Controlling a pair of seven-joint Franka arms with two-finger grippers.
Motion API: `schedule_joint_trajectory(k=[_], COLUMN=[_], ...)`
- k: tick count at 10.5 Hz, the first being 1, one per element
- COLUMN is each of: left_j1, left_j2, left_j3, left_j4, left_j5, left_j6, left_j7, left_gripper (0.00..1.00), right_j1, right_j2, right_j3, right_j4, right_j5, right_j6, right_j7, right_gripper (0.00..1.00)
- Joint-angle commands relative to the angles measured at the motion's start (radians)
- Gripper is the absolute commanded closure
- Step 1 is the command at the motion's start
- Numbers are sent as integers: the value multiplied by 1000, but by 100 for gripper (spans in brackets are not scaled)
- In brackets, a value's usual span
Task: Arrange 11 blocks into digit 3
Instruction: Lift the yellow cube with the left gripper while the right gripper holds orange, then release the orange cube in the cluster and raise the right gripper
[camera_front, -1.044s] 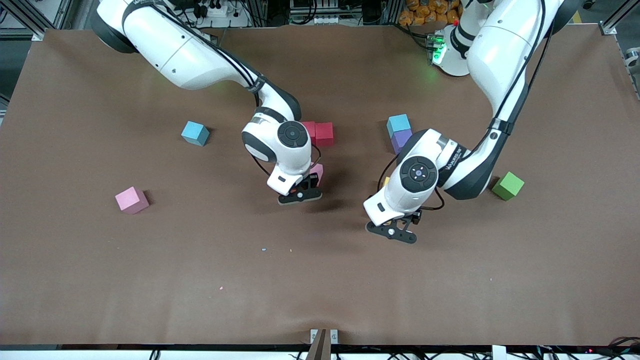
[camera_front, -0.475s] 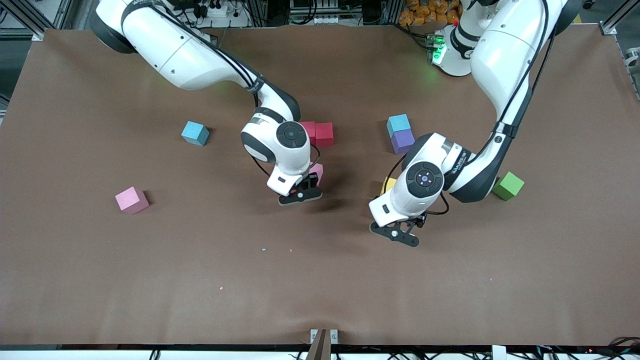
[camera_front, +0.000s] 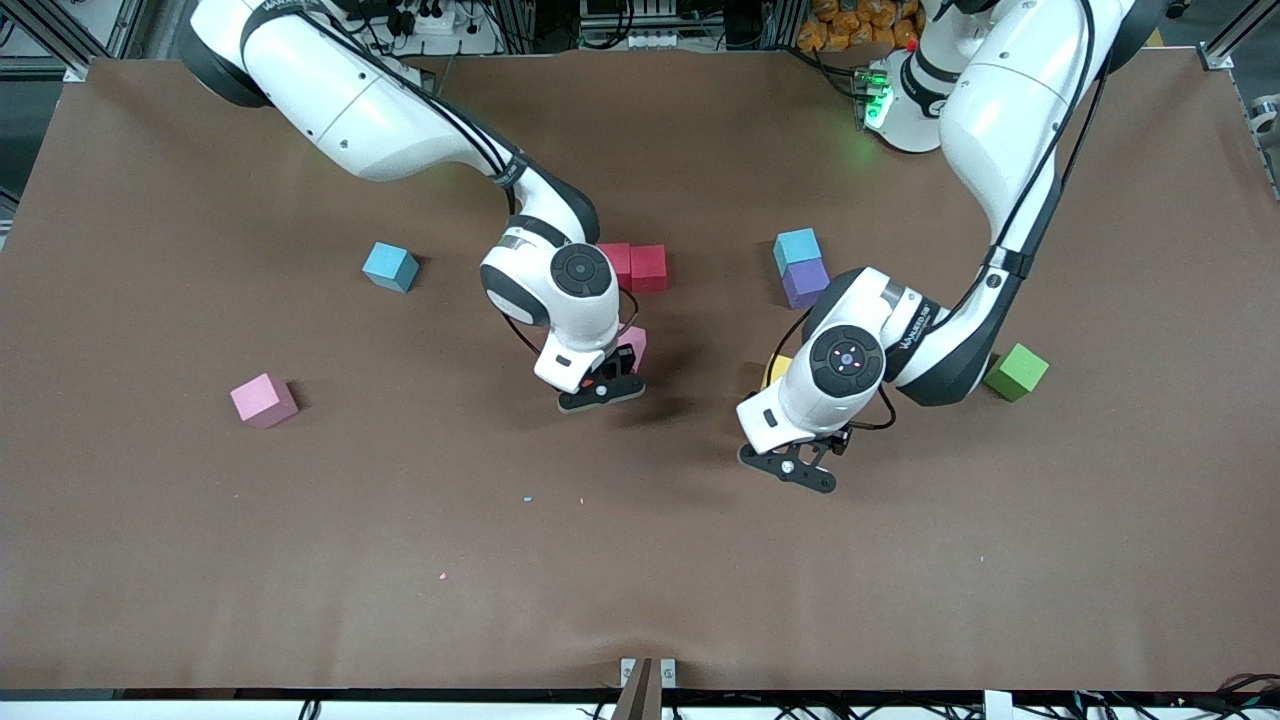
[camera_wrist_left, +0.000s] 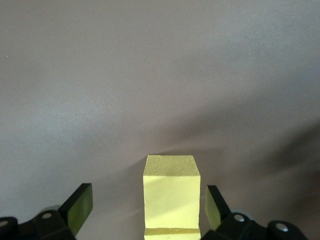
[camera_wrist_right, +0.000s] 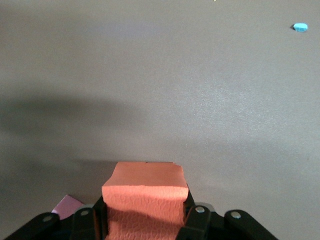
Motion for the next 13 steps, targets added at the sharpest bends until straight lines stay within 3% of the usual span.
schedule_joint_trajectory(k=[1,4,5,6,9,13], left_j1=[-5,-8,-5,-4,-4,-7], left_j2=[12,26,27,27,38,36], left_j3=[-1,-1,-1,-1,-1,-1], left_j4=[-3,-17,-26,-31,-31,-35], left_j5=[-7,-12,-10,-4,-15,-15], left_j6=[-7,-7,-5,-5,-5,-5], left_j7=[-21,-87,-73,-55,-58,-67], left_gripper=[0,0,0,0,0,0], right_j1=[-42,-50,-50,-51,-80,-111], right_j2=[21,21,21,21,14,-8], right_j3=[-1,-2,-2,-1,9,35], right_j4=[-56,-56,-56,-56,-48,-5], right_j5=[-26,-25,-17,-11,1,98], right_j6=[-4,-4,-7,-11,-15,-15], right_j7=[-22,-30,-10,38,93,92], right_gripper=[100,100,62,1,0,0])
